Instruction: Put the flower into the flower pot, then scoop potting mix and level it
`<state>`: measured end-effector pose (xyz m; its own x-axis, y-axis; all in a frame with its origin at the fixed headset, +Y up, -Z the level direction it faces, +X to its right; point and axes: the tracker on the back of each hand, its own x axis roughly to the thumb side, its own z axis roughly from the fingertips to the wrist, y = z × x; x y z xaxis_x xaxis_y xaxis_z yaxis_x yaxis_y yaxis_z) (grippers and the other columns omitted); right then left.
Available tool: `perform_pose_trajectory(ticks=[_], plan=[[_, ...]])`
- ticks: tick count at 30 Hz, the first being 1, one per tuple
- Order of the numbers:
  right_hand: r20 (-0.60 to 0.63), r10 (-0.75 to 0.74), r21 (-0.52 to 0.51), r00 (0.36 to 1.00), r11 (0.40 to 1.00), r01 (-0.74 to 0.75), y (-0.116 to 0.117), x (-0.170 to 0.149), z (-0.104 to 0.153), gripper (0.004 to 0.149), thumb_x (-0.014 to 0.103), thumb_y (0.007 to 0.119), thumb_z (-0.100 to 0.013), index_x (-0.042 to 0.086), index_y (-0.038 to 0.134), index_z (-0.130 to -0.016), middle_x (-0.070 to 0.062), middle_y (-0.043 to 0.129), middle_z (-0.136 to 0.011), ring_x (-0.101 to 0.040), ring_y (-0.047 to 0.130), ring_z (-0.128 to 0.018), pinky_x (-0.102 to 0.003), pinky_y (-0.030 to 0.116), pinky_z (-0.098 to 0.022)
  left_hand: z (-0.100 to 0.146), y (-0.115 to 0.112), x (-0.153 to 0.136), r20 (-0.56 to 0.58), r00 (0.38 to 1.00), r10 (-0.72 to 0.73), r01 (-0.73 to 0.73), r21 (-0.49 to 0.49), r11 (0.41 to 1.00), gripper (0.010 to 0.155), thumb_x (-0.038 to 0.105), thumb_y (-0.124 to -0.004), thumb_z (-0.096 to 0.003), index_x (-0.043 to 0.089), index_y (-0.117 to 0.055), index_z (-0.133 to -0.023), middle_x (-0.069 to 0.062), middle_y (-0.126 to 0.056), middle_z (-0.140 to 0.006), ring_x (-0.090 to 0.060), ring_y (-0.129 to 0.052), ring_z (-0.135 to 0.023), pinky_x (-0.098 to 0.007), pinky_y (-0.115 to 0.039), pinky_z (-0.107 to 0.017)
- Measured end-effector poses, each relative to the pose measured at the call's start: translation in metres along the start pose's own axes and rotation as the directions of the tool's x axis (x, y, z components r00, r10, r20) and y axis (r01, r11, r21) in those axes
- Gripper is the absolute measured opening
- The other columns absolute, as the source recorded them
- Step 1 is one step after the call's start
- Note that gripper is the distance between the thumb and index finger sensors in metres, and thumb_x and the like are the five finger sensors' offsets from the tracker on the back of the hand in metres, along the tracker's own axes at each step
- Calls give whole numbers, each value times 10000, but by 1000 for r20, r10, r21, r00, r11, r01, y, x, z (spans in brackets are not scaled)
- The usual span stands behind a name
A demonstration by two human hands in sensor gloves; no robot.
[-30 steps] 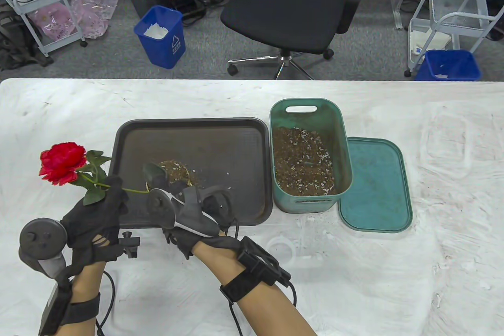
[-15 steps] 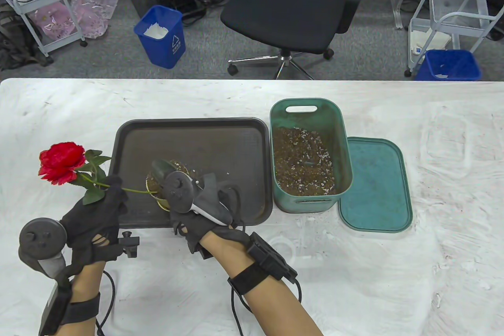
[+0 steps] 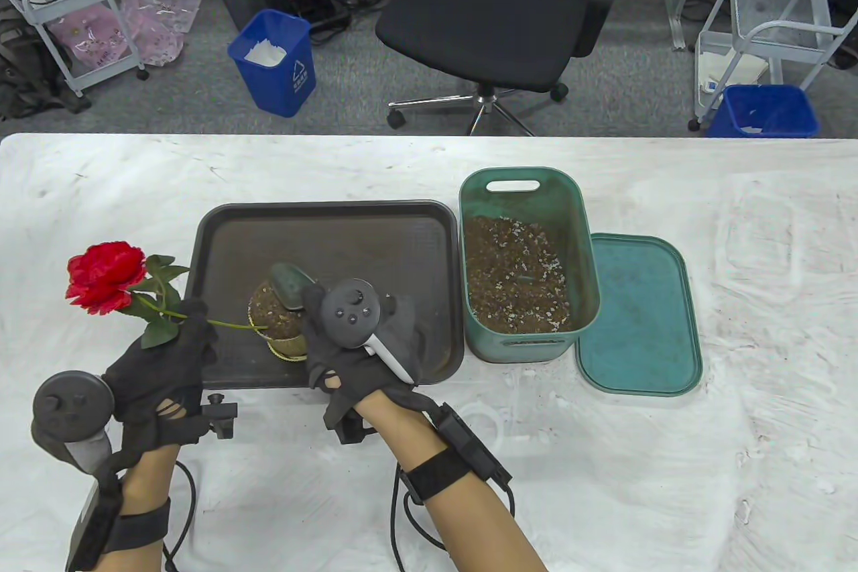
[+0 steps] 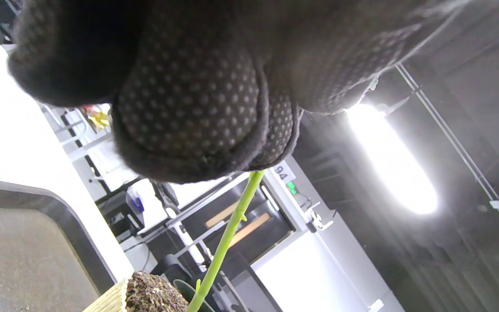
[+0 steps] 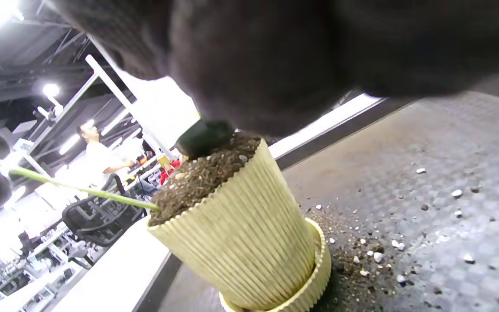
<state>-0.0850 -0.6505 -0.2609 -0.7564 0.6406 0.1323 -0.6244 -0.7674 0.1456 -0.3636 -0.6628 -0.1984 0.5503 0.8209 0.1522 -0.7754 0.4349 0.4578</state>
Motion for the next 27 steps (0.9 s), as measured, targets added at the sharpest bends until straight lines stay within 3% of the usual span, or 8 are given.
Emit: perform_pose_trajectory(ticks=[3,10,16,20,23,27], plan=[[-37,-189,-51,981,981,187,-5,-13,0,534,360,744,-449,212,704,-960,-27,939,-394,-175,1001,-143,-356,912,-28,0,0,0,0,1000,1,-1,0,1000,412,453,-886,-417,230,-958,-756,31,-1073,-556,-135,-1134,-224,-318,-963,-243],[-86,-249,16,965,968,251,7,-31,1,532,364,738,-455,216,696,-964,-26,937,-397,-175,1003,-148,-357,914,-32,0,0,0,-1,1000,1,-1,0,1000,412,452,-886,-417,229,-958,-756,33,-1074,-554,-135,-1134,-224,-318,-964,-242],[-16,-189,-40,982,981,189,0,-21,1,530,362,743,-451,210,707,-957,-30,939,-401,-182,1004,-156,-364,914,-41,0,0,1,0,1000,0,0,0,1000,412,453,-886,-417,231,-957,-756,32,-1074,-554,-134,-1134,-225,-318,-963,-242],[84,-32,-67,996,997,38,1,-1,8,529,363,744,-448,218,712,-956,-30,940,-404,-187,1006,-160,-368,914,-47,0,0,1,-2,1000,3,-3,0,1000,412,453,-886,-417,229,-958,-755,33,-1073,-555,-135,-1134,-224,-318,-963,-241],[97,82,-47,992,996,-77,10,4,10,522,363,741,-446,224,721,-949,-25,941,-396,-182,1007,-156,-365,917,-44,0,0,1,0,1000,1,-1,0,1000,412,453,-886,-418,228,-958,-756,34,-1073,-554,-135,-1133,-225,-319,-963,-241],[81,93,-21,992,996,-92,12,3,8,531,360,746,-442,229,702,-954,-28,942,-374,-187,1004,-136,-372,911,-27,0,0,1,2,1000,-2,2,1,1000,412,453,-885,-417,230,-957,-756,33,-1073,-555,-134,-1134,-226,-318,-963,-243]])
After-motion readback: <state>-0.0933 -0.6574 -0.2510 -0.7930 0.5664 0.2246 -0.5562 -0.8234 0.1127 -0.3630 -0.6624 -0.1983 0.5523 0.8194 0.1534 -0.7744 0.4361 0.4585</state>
